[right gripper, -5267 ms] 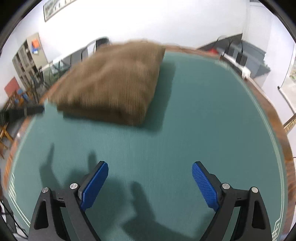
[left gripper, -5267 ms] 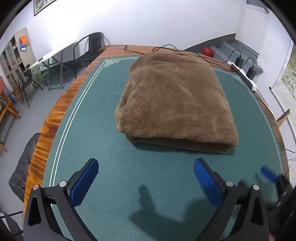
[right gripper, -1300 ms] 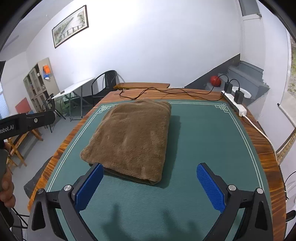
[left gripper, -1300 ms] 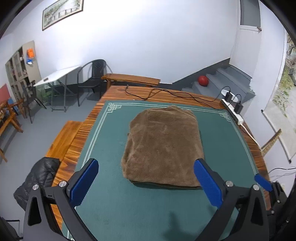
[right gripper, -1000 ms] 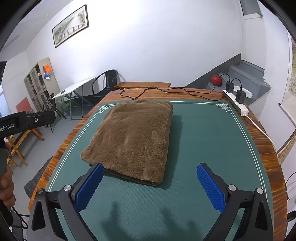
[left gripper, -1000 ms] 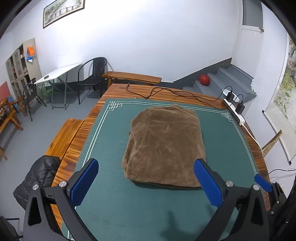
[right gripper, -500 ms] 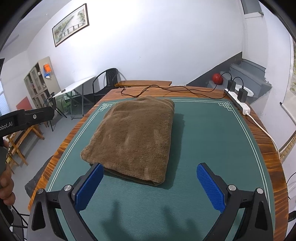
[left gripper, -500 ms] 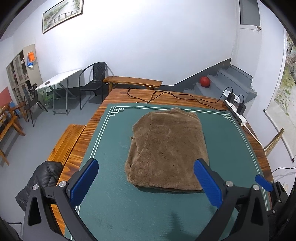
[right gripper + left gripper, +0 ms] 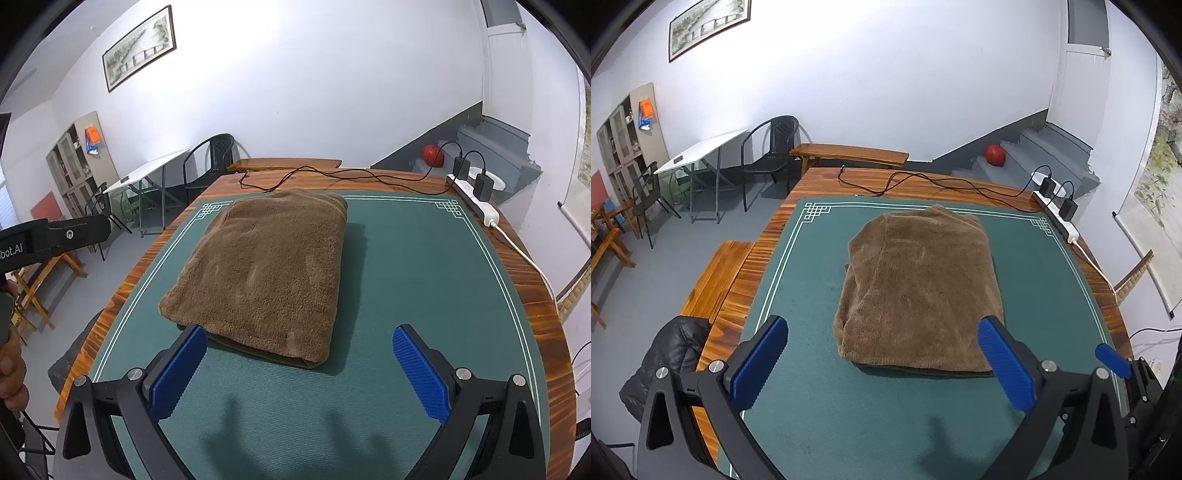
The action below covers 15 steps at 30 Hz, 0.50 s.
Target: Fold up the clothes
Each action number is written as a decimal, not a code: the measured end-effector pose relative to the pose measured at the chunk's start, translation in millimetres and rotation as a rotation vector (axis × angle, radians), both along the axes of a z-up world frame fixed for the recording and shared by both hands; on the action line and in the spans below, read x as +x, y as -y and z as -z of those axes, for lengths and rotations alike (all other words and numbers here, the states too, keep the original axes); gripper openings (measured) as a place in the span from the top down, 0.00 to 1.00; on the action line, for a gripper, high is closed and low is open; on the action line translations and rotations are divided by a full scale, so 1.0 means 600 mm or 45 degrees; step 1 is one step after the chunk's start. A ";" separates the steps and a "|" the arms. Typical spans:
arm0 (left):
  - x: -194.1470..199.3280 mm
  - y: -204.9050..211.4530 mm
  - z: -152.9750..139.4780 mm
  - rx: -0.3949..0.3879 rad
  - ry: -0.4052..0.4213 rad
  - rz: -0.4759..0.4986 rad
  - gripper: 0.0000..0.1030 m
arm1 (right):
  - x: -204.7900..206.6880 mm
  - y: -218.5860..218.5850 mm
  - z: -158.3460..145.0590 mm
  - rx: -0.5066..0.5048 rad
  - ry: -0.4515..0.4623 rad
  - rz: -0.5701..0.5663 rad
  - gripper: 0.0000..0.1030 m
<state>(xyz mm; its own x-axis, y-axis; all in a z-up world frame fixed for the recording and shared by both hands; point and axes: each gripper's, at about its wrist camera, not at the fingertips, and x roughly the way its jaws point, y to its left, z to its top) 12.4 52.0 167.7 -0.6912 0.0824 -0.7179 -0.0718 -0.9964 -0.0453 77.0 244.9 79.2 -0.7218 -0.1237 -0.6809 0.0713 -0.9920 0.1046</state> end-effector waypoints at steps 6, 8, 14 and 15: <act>-0.001 0.001 0.007 0.002 0.017 0.008 0.00 | -0.001 0.004 0.001 0.002 0.002 -0.002 0.01; -0.001 0.001 0.008 0.001 0.020 0.009 0.00 | -0.001 0.005 0.002 0.004 0.004 -0.002 0.01; 0.000 0.000 0.014 -0.011 0.023 0.013 0.00 | 0.000 0.006 0.004 0.005 0.009 0.000 0.01; -0.001 0.000 0.015 -0.009 0.026 0.015 0.00 | 0.000 0.006 0.004 0.006 0.009 0.000 0.01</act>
<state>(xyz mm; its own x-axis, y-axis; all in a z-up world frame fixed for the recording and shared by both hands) 12.0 52.0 158.9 -0.6756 0.0852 -0.7323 -0.0828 -0.9958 -0.0395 76.8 241.2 76.6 -0.7168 -0.1206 -0.6867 0.0705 -0.9924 0.1007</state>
